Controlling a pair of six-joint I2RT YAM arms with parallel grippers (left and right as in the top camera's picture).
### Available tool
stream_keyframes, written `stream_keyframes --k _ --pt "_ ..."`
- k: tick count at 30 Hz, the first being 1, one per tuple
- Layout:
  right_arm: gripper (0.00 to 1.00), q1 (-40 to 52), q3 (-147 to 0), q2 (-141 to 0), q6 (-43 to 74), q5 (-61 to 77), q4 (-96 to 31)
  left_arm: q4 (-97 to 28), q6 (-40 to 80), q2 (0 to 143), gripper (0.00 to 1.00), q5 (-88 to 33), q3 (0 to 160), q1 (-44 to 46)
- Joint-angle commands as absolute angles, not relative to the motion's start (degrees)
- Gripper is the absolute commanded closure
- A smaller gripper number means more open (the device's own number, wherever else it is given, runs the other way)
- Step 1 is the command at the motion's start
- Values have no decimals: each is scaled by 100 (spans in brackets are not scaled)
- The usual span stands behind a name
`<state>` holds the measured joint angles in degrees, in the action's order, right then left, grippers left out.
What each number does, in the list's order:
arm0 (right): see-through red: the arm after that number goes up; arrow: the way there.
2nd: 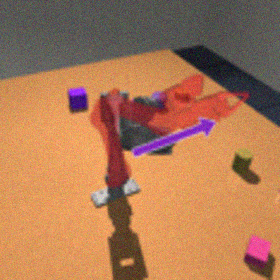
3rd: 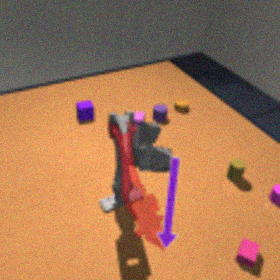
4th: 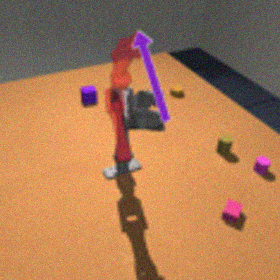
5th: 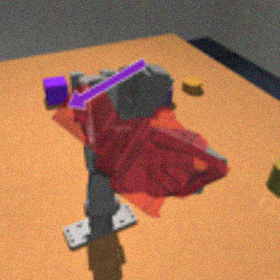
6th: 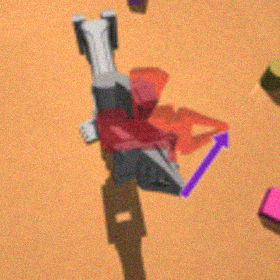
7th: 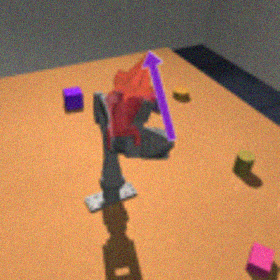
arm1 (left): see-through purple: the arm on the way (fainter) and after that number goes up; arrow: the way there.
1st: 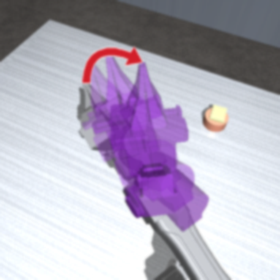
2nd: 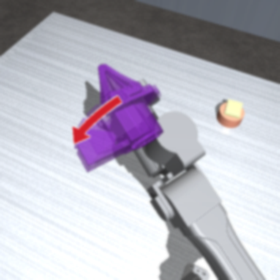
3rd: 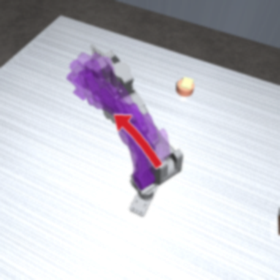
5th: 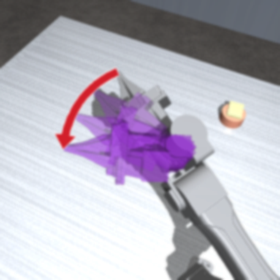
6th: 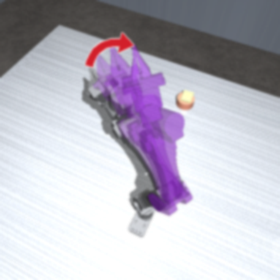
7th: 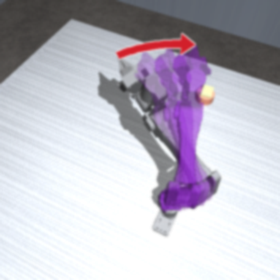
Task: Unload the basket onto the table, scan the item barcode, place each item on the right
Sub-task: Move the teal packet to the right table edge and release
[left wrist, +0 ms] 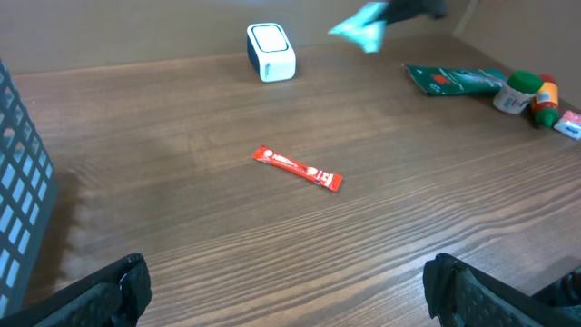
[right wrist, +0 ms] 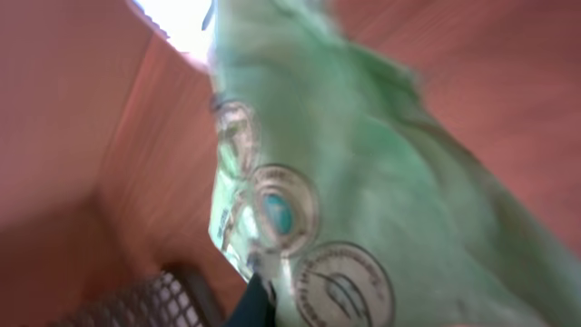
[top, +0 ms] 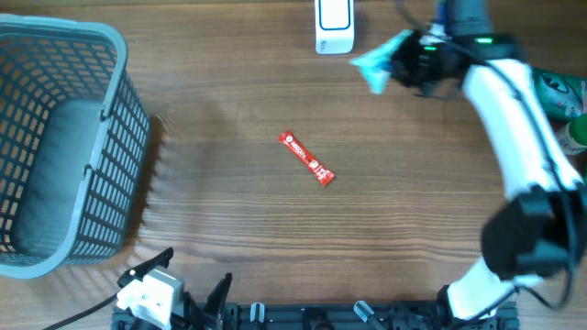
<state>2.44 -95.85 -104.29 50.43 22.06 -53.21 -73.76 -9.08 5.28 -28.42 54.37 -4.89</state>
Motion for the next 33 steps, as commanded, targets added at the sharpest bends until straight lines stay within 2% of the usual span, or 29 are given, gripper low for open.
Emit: stream_keyframes --k 1,5,8,12,15,16,17,18,20,21,24,27,33 --pt "95 -355 -9605 -10307 4681 429 -6213 -7376 -856 489 0 -2893 5433 -478" --pt "95 -904 -9303 -10328 4659 -1162 -6748 -7376 -856 489 0 -2893 5433 -478" --pt "91 -1503 -8739 -10331 4663 -2117 -6455 -7376 -856 489 0 -2893 5433 -478" --pt "90 -2139 -8025 -10331 4648 -2034 -5568 -7376 -856 489 0 -2893 5433 -478" --pt "85 -2427 -7618 -10366 4646 -1721 -5074 -7376 -856 489 0 -2893 5433 -478" --pt "75 -2502 -7518 -10372 4648 -1660 -4958 -7376 -856 489 0 -2893 5433 -478" --pt "57 -2556 -7476 -10372 4646 -1691 -4906 -7376 -856 489 0 -2893 5433 -478" --pt "46 -2604 -7470 -10372 4646 -1752 -4895 -7376 -856 489 0 -2893 5433 -478" --pt "28 -2731 -7476 -10359 4646 -1815 -4947 -7376 -856 489 0 -2893 5433 -478" --pt "0 -2786 -7496 -10359 4648 -1782 -5017 -7376 -856 489 0 -2893 5433 -478" --pt "0 -2886 -7669 -10353 4602 -1337 -5415 -7376 -856 489 0 -2893 5433 -478" --pt "0 -2873 -7811 -10274 3957 -344 -5666 -7376 -856 489 0 -2893 5433 -478" --pt "0 -2377 -7806 -10101 1293 3050 -6047 -7376 -856 489 0 -2893 5433 -478"
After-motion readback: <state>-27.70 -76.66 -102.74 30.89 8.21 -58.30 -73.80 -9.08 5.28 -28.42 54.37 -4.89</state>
